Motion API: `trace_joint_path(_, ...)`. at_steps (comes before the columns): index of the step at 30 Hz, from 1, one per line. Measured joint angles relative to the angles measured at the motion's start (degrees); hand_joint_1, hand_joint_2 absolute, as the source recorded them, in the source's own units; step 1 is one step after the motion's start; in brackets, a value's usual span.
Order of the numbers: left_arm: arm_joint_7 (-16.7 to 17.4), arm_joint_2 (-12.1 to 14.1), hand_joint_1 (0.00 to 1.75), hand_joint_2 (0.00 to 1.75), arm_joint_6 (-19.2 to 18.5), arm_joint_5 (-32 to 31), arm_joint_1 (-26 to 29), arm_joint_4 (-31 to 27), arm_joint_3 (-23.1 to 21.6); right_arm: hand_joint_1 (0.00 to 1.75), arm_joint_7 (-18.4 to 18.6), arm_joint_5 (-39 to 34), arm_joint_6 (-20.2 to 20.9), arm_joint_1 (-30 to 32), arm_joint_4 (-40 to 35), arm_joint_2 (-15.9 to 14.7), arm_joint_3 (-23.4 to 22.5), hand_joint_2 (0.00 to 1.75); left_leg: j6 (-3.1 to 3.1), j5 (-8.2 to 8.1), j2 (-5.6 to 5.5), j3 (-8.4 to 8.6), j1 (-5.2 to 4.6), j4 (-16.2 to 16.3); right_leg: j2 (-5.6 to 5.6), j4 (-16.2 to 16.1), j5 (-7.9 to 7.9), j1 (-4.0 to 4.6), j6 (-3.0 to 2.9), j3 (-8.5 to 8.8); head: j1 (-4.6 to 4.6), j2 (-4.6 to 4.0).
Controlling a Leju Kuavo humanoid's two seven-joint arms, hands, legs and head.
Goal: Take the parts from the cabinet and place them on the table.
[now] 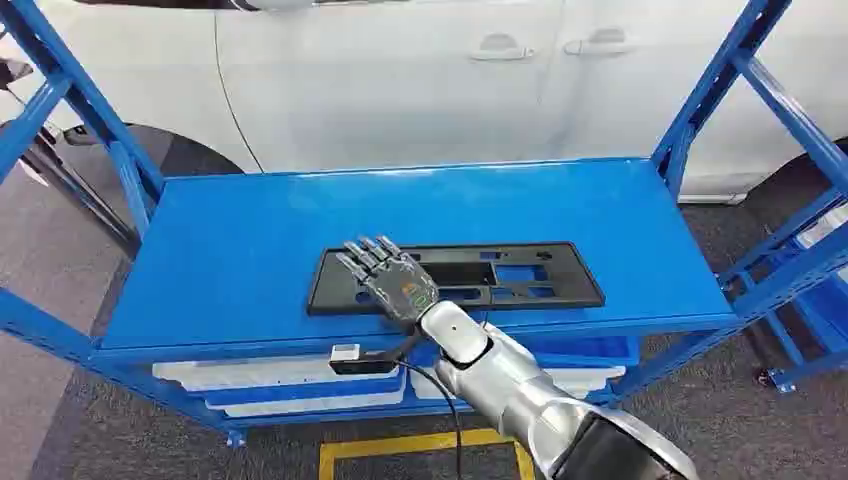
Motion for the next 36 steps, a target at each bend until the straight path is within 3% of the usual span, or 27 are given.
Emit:
trace_joint_path(3, -0.5, 0.0, 0.00, 0.00, 0.3, 0.0, 0.0, 0.0, 0.0, 0.00, 2.3, 1.3, 0.0, -0.8, 0.9, -0.3, -1.5, 1.75, -0.83, -0.68, 0.05, 0.09, 0.22, 0.5, -0.05, -1.1, 0.57, -0.47, -1.06, 0.68, 0.00, 0.00)
trace_joint_path(4, -0.6, 0.1, 0.00, 0.00, 0.3, 0.0, 0.0, 0.0, -0.1, 0.00, 2.9, 1.6, 0.0, -1.3, 1.3, -0.4, -2.0, 1.75, -1.06, -2.93, 0.03, -1.38, 0.24, 3.9, -0.08, -1.1, 0.54, -0.44, -1.55, 0.78, 0.00, 0.00)
trace_joint_path(6, -0.7, 0.2, 0.00, 0.00, 0.3, 0.0, 0.0, 0.0, -0.1, 0.00, 3.8, 2.0, 0.1, -1.3, 2.4, -0.9, -3.2, 1.75, -1.37, -6.99, 0.02, -5.41, 0.24, 12.6, -0.10, -1.1, 0.52, -0.23, -1.71, 0.77, 0.00, 0.00)
trace_joint_path(7, -0.7, 0.3, 0.00, 0.00, 0.3, 0.0, 0.1, 0.0, -0.1, 0.00, 4.1, 2.0, 0.1, -1.3, 2.7, -1.0, -3.6, 1.75, -1.49, -8.21, 0.02, -7.21, 0.24, 16.3, -0.08, -1.1, 0.49, -0.11, -1.77, 0.75, 0.00, 0.00)
trace_joint_path(8, -0.8, 0.3, 0.00, 0.00, 0.4, 0.0, 0.1, 0.0, -0.1, 0.00, 4.6, 2.4, 0.1, -1.4, 3.0, -1.1, -4.2, 1.75, -1.53, -8.11, 0.03, -8.05, 0.26, 18.0, -0.03, -1.1, 0.48, -0.05, -1.78, 0.82, 0.00, 0.00)
trace_joint_path(9, -0.8, 0.3, 0.00, 0.00, 0.4, 0.1, 0.2, 0.0, -0.1, 0.00, 5.8, 2.7, 0.1, -1.5, 3.3, -1.3, -5.0, 1.75, -1.49, -6.45, 0.03, -7.40, 0.26, 16.4, 0.05, -1.1, 0.44, -0.03, -1.82, 0.96, 0.00, 0.00)
trace_joint_path(10, -0.7, 0.4, 0.00, 0.00, 0.5, 0.1, 0.2, 0.0, -0.1, 0.00, 6.5, 3.0, 0.0, -1.7, 3.5, -1.4, -5.9, 1.75, -1.39, -4.10, 0.03, -5.69, 0.26, 12.8, 0.13, -1.0, 0.36, -0.04, -1.71, 1.08, 0.00, 0.00)
trace_joint_path(12, -0.7, 0.5, 0.00, 0.00, 0.5, 0.1, 0.1, 0.0, -0.1, 0.00, 7.5, 3.8, -0.3, -2.1, 3.9, -1.8, -7.7, 1.75, -1.03, 0.60, 0.03, -0.63, 0.27, 2.3, 0.16, -0.6, 0.08, -0.06, -1.28, 1.19, 0.00, 0.00)
trace_joint_path(13, -0.6, 0.5, 0.00, 0.00, 0.5, 0.1, 0.1, 0.0, -0.1, 0.00, 7.9, 3.9, -0.4, -2.2, 4.1, -2.2, -8.6, 1.75, -0.66, -0.52, -0.06, 0.30, 0.09, 0.6, 0.15, -0.3, -0.14, 0.32, -0.94, 0.94, 0.00, 0.00)
trace_joint_path(14, -0.6, 0.5, 0.00, 0.00, 0.5, 0.1, 0.1, 0.0, -0.1, 0.00, 7.9, 3.9, -0.5, -2.2, 4.2, -2.5, -9.4, 1.75, -0.11, -0.14, -0.17, 0.05, -0.09, 0.5, 0.16, -0.2, -0.06, 0.33, -0.69, 0.75, 0.02, 0.00)
trace_joint_path(16, -0.6, 0.5, 0.00, 0.00, 0.5, 0.1, 0.1, 0.0, -0.1, 0.00, 7.9, 4.2, -0.8, -2.3, 4.5, -3.0, -10.5, 1.75, 0.42, -0.13, -0.19, -0.06, -0.27, 0.5, 0.16, -0.5, 0.18, 0.10, -0.15, 0.81, 0.00, 0.00)
trace_joint_path(17, -0.6, 0.5, 0.00, 0.00, 0.5, 0.1, 0.1, 0.0, -0.1, 0.00, 7.9, 4.2, -0.8, -2.4, 4.6, -3.1, -10.9, 1.75, 0.84, 0.16, -0.16, 0.03, 0.02, 0.2, 0.23, -0.5, 0.17, 0.34, 0.24, 0.86, 0.00, 0.00)
trace_joint_path(18, -0.6, 0.5, 0.00, 0.00, 0.5, 0.1, 0.1, 0.1, -0.1, 0.00, 7.9, 4.3, -0.8, -2.4, 4.7, -3.3, -11.3, 1.75, 1.23, 0.43, 0.00, 0.21, 0.26, -0.2, 0.23, 0.0, -0.32, 0.06, 0.53, 0.75, 0.02, 0.00)
trace_joint_path(19, -0.6, 0.5, 0.00, 0.00, 0.5, 0.1, 0.0, 0.1, -0.1, 0.00, 7.9, 4.4, -0.8, -2.6, 4.8, -3.5, -11.6, 1.75, 1.56, 0.50, 0.00, 0.19, 0.25, -0.2, 0.13, 2.0, -1.90, 0.05, 0.88, -0.13, 0.02, 0.00)
trace_joint_path(20, -0.6, 0.5, 0.00, 0.00, 0.5, 0.1, 0.0, 0.1, -0.1, 1.59, 7.9, 4.4, -0.8, -2.6, 4.9, -3.7, -11.7, 1.75, 1.75, 0.55, 0.04, 0.07, 0.24, -0.2, 0.11, 5.7, -4.13, -0.12, 1.14, -1.93, 0.02, 0.00)
trace_joint_path(21, -0.6, 0.5, 0.00, 0.00, 0.5, 0.1, 0.0, 0.0, -0.1, 1.75, 7.9, 4.4, -0.8, -2.5, 5.1, -3.8, -11.9, 1.75, 1.82, 0.57, 0.07, 0.00, 0.20, -0.2, 0.11, 10.7, -6.36, -0.32, 1.41, -4.25, 0.02, 0.00)
trace_joint_path(22, -0.6, 0.5, 0.00, 0.00, 0.5, 0.1, 0.0, 0.1, -0.1, 1.75, 7.9, 4.4, -0.8, -2.4, 5.2, -4.0, -12.0, 1.75, 1.84, 0.55, 0.08, -0.08, 0.18, -0.2, 0.11, 15.0, -7.90, -0.48, 1.60, -6.39, 0.02, 0.00)
trace_joint_path(23, -0.6, 0.5, 0.00, 0.00, 0.6, 0.1, 0.1, 0.1, -0.1, 1.75, 8.1, 4.4, -0.7, -2.3, 5.4, -4.0, -12.1, 1.75, 1.84, 0.55, 0.07, -0.13, 0.18, -0.1, 0.10, 17.4, -8.24, -0.61, 1.70, -7.66, 0.02, 0.00)
trace_joint_path(24, -0.6, 0.5, 0.00, 0.00, 0.6, 0.1, 0.1, 0.1, -0.1, 1.75, 8.2, 4.5, -0.7, -2.2, 5.6, -4.1, -12.2, 1.75, 1.82, 0.55, 0.05, -0.12, 0.18, -0.1, 0.09, 16.9, -7.16, -0.70, 1.73, -7.54, 0.02, 0.00)
trace_joint_path(25, -0.6, 0.5, 0.00, 0.00, 0.6, 0.1, 0.1, 0.1, -0.1, 1.75, 8.2, 4.5, -0.7, -2.2, 5.7, -4.2, -12.3, 1.75, 1.78, 0.51, 0.03, -0.11, 0.19, -0.1, 0.09, 13.9, -5.12, -0.76, 1.66, -6.22, 0.02, 0.00)
trace_joint_path(27, -0.6, 0.5, 0.00, 0.00, 0.6, 0.0, 0.0, 0.1, -0.2, 1.75, 7.7, 4.4, -0.8, -2.3, 5.7, -4.3, -12.9, 1.75, 1.49, 0.35, -0.02, 0.05, 0.18, 0.1, 0.05, 2.9, 0.21, -0.78, 1.10, -0.83, 0.02, 0.00)
trace_joint_path(28, -0.6, 0.5, 0.00, 0.00, 0.6, 0.0, 0.0, 0.1, -0.2, 1.75, 7.6, 4.4, -0.8, -2.4, 5.7, -4.4, -13.1, 1.75, 1.25, 0.28, -0.02, -0.07, 0.09, 0.1, 0.02, -0.2, 0.02, -0.58, 0.73, 0.61, 0.02, 0.00)
trace_joint_path(30, -0.6, 0.5, 0.00, 0.00, 0.6, 0.0, -0.1, 0.1, -0.3, 1.75, 7.1, 4.4, -0.8, -2.4, 5.8, -4.4, -13.4, 1.75, 0.54, 0.28, -0.05, -0.18, -0.06, 0.1, 0.03, -0.4, 0.20, -0.16, 0.44, 0.38, 0.00, 0.00)
trace_joint_path(32, -0.7, 0.5, 0.00, 0.00, 0.6, 0.0, -0.1, 0.1, -0.4, 1.75, 6.9, 4.7, -0.9, -2.4, 5.9, -4.5, -14.0, 1.75, -0.17, 0.44, -0.04, 0.01, 0.02, -0.3, 0.10, -0.5, 0.29, -0.01, -0.21, 0.35, 0.00, 0.00)
trace_joint_path(33, -0.7, 0.6, 0.00, 0.00, 0.6, 0.1, -0.1, 0.1, -0.5, 1.75, 6.8, 4.9, -0.9, -2.5, 5.9, -4.4, -14.4, 1.75, -0.52, 0.05, -0.03, -0.18, 0.06, -0.1, 0.00, -1.3, 0.78, -0.69, -0.81, 0.78, 0.00, 0.00)
trace_joint_path(34, -0.8, 0.6, 0.00, 0.00, 0.6, 0.1, -0.1, 0.1, -0.5, 1.75, 6.8, 4.9, -0.9, -2.5, 5.9, -4.3, -14.5, 1.75, -0.63, -1.16, -0.04, -0.57, 0.12, 1.4, -0.02, -1.6, 0.84, -0.60, -1.15, 0.99, 0.00, 0.00)
trace_joint_path(36, -0.8, 0.8, 0.00, 0.00, 0.6, 0.2, -0.2, 0.1, -0.5, 1.75, 6.7, 5.2, -0.9, -2.6, 5.9, -4.2, -14.6, 1.75, -0.83, -5.43, -0.05, -4.16, 0.18, 9.3, -0.04, -1.6, 0.82, -0.51, -1.41, 1.00, 0.00, 0.00)
